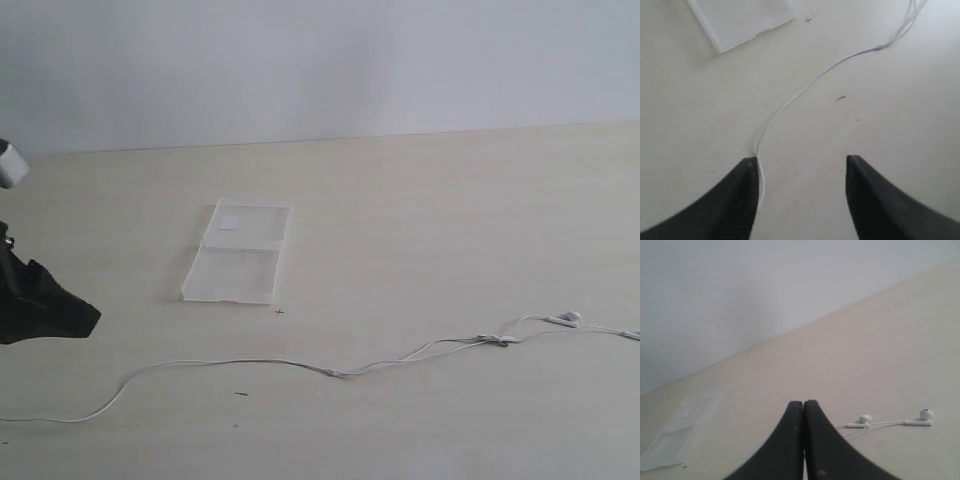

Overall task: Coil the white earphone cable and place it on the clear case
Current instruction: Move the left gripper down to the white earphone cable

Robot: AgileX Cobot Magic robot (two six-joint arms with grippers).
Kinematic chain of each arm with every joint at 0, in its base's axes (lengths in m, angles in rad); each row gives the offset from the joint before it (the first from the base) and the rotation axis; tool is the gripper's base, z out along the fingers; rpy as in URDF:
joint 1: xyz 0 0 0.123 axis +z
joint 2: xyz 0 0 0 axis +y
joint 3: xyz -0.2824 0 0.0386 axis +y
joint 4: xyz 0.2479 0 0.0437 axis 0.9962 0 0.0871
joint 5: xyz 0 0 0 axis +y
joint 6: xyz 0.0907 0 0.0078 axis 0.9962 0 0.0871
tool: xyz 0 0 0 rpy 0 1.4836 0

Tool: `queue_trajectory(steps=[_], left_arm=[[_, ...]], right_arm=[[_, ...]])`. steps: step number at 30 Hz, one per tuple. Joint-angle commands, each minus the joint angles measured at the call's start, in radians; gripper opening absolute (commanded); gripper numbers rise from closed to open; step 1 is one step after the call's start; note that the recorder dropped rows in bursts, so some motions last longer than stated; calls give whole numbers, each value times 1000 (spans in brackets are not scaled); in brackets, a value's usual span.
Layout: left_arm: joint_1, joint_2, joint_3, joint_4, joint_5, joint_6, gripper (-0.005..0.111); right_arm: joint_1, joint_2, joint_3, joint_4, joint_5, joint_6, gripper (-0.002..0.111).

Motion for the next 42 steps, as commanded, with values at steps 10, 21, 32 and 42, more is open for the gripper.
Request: queue_trajectory(steps=[10, 21, 32, 42], left_arm=[[-249, 399, -12, -26, -431, 220, 54], [-249, 486, -75, -71, -446, 236, 54], [-249, 534, -83, -49, -405, 238, 54], [-249, 544, -83, -47, -381, 243, 33]], right_arm=[[-8, -7, 5, 0, -6, -3, 0], [-8, -7, 5, 0, -6, -3, 0], [-8, -7, 5, 0, -6, -3, 0], [-8, -7, 5, 0, -6, -3, 0]])
